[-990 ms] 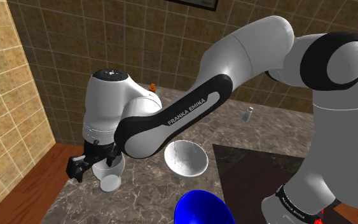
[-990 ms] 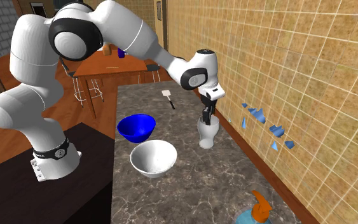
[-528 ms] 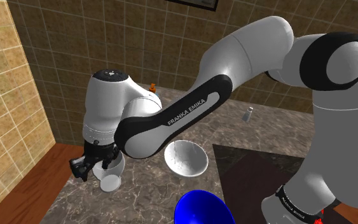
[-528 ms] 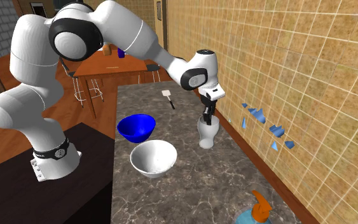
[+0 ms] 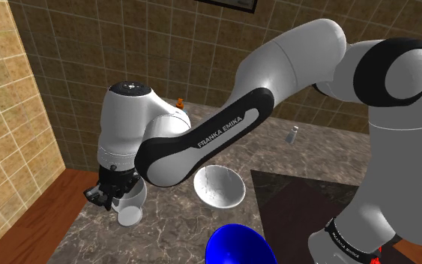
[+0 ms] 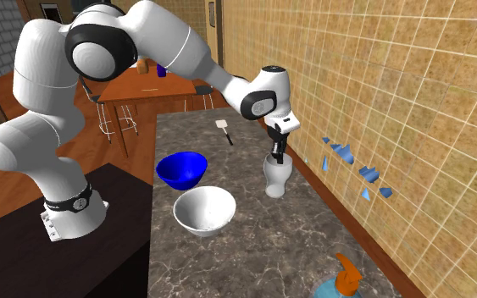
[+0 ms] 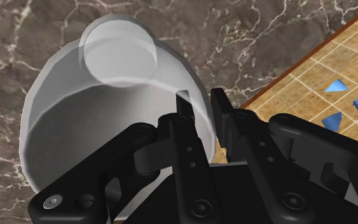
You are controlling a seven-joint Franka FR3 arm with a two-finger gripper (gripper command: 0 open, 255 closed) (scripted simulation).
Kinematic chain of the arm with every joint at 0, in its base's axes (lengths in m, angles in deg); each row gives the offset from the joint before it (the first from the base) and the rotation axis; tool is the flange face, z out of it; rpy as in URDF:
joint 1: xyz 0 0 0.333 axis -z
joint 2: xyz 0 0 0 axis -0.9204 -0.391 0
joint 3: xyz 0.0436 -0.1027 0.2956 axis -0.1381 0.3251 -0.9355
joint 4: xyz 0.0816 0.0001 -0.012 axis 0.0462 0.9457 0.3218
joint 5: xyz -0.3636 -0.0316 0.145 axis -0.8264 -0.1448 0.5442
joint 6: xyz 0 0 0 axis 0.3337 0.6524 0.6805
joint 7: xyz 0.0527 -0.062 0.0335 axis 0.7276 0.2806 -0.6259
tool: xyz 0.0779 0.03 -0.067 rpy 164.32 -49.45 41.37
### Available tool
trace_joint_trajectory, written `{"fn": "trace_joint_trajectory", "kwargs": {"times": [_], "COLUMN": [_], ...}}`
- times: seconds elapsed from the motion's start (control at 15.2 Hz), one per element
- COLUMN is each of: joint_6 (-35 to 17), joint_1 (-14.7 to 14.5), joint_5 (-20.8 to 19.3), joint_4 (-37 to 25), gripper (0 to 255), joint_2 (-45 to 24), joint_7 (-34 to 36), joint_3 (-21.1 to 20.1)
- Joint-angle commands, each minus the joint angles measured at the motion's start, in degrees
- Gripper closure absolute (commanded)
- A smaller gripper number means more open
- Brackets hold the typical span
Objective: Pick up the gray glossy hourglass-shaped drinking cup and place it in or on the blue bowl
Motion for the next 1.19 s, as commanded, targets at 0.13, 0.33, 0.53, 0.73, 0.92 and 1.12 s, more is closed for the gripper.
{"fn": "trace_joint_trajectory", "kwargs": {"times": [0.13,0.33,0.53,0.73,0.92,1.12], "joint_6": [1.06,2.72,4.42,6.17,7.96,9.79], "joint_1": [0.3,0.72,1.1,1.44,1.75,2.0], "joint_5": [0.51,1.3,2.07,2.82,3.54,4.22], "joint_4": [-0.2,-0.6,-1.12,-1.77,-2.54,-3.43], "gripper": [255,255,255,255,255,255], "joint_2": [0.85,2.17,3.43,4.61,5.72,6.75], "joint_7": [-0.3,-0.75,-1.18,-1.6,-2.0,-2.38], "joint_3": [-0.41,-1.02,-1.58,-2.1,-2.58,-3.0]}}
